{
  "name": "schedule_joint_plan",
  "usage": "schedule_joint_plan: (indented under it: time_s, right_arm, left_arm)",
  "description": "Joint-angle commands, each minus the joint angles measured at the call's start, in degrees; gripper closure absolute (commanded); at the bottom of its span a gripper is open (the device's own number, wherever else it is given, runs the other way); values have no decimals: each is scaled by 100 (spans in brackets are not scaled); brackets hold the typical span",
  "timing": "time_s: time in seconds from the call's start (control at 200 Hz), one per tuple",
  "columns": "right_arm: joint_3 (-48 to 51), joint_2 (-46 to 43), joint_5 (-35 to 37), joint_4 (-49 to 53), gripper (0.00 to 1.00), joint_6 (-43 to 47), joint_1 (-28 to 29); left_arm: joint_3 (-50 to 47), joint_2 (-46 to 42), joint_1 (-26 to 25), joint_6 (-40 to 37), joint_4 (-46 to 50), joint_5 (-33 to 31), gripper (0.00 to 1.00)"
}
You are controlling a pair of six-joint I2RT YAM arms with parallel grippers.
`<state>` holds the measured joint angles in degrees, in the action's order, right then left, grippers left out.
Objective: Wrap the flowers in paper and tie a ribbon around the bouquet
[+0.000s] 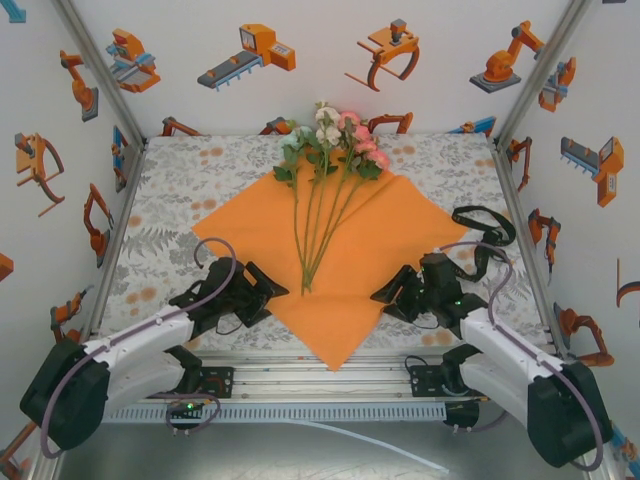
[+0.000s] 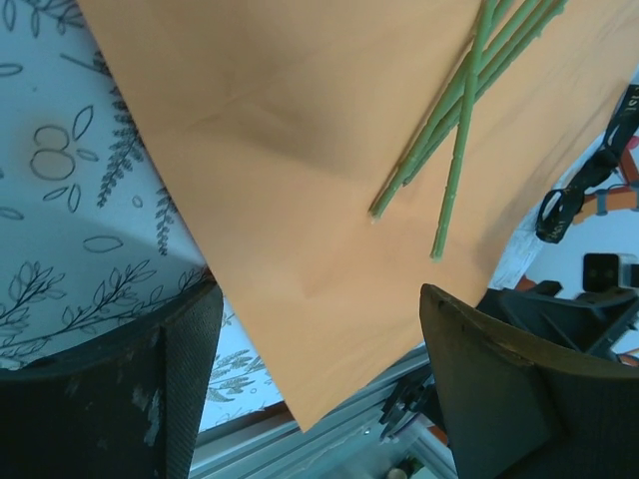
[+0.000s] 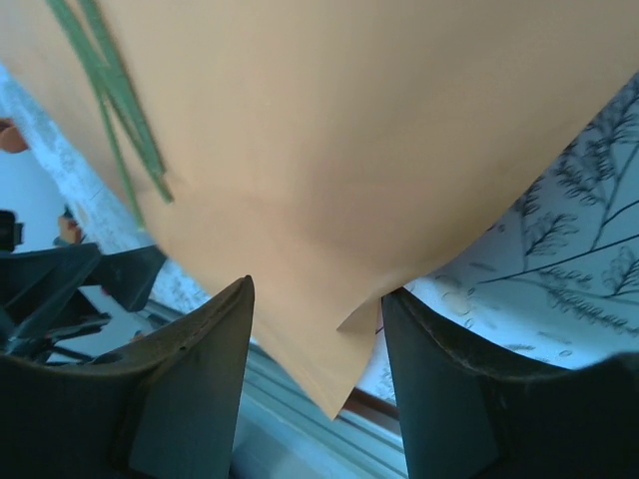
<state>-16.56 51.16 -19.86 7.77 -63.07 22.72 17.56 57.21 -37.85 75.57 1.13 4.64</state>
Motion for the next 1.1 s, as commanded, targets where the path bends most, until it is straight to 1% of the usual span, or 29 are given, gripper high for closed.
schedule_joint_plan:
  time_s: [0.0, 0.115, 0.22, 0.365, 0.526, 0.671, 0.806, 0.866, 0.906, 0.966, 1.031, 1.096]
  right_arm:
    - [-73, -380, -282, 93, 48, -207, 40]
    - [39, -413, -562, -386, 48, -424, 49]
    - [-38, -322, -679, -421, 47, -404, 60]
    - [-117, -394, -841, -390, 46, -384, 64]
    - [-340, -567, -921, 88, 44, -30, 64]
    - [-455, -637, -1067, -21, 43, -16, 70]
    - [-426, -724, -1067, -109, 43, 35, 68]
    - [-344, -695, -1040, -299, 43, -9, 67]
    - [-297, -630, -1019, -435, 42, -36, 66]
    - [-278, -532, -982, -548, 43, -67, 70]
    - [-293, -424, -925, -688, 45, -129, 68]
    - [-351, -359, -799, -716, 47, -136, 71]
  left_arm:
    - [-42, -255, -71, 236, 411, -279, 27]
    - [49, -251, -73, 241, 343, -165, 27]
    - [208, -77, -67, 183, 390, -15, 28]
    - [334, 23, -75, 224, 325, 118, 36]
    - [521, 116, -77, 258, 247, 243, 45]
    - [569, 322, -77, 271, 86, 281, 52]
    - [599, 417, -68, 143, -3, 231, 53]
    - [624, 427, -72, -152, -143, 256, 52]
    - [680, 394, -67, -522, -240, 316, 51]
    - [862, 270, -77, -1394, -181, 389, 50]
    - [1056, 13, -142, -2588, -120, 530, 48]
    - [1220, -304, -250, -3544, 149, 555, 45]
